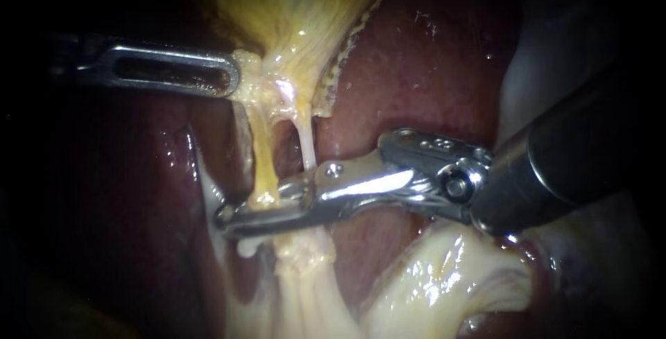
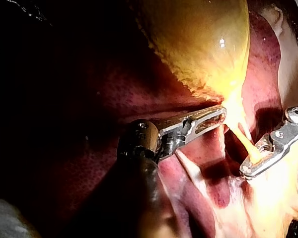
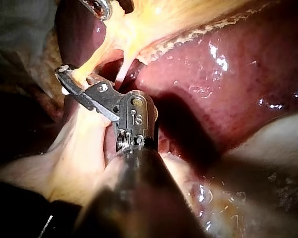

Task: Clipping second clip left tube

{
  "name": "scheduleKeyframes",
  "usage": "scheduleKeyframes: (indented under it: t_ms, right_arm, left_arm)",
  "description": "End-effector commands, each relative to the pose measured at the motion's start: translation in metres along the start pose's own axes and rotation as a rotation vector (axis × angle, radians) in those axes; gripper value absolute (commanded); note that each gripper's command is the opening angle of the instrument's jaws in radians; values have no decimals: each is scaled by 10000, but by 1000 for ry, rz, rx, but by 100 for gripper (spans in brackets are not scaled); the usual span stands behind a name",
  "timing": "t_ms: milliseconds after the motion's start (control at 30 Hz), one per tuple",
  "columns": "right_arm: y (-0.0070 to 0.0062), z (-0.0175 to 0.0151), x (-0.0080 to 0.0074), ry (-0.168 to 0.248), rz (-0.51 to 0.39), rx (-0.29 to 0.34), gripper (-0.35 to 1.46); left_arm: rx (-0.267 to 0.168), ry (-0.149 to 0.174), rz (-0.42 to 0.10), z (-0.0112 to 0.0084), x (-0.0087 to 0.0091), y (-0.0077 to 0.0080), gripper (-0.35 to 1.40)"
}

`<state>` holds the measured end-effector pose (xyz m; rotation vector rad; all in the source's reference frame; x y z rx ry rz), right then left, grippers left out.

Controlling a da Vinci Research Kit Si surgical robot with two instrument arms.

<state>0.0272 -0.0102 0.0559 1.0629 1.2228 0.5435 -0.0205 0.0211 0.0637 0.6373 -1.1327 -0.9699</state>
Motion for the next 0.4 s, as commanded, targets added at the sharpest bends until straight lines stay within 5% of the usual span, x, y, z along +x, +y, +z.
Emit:
scheduleKeyframes:
  t_ms: [33, 400]
  right_arm:
    - [1, 0, 0, 0, -2, 0, -35]
    - [5, -1, -3, -1, -4, -1, -35]
  left_arm:
    - [0, 0, 0, 0, 0, 0, -35]
    - [0, 0, 0, 0, 0, 0, -35]
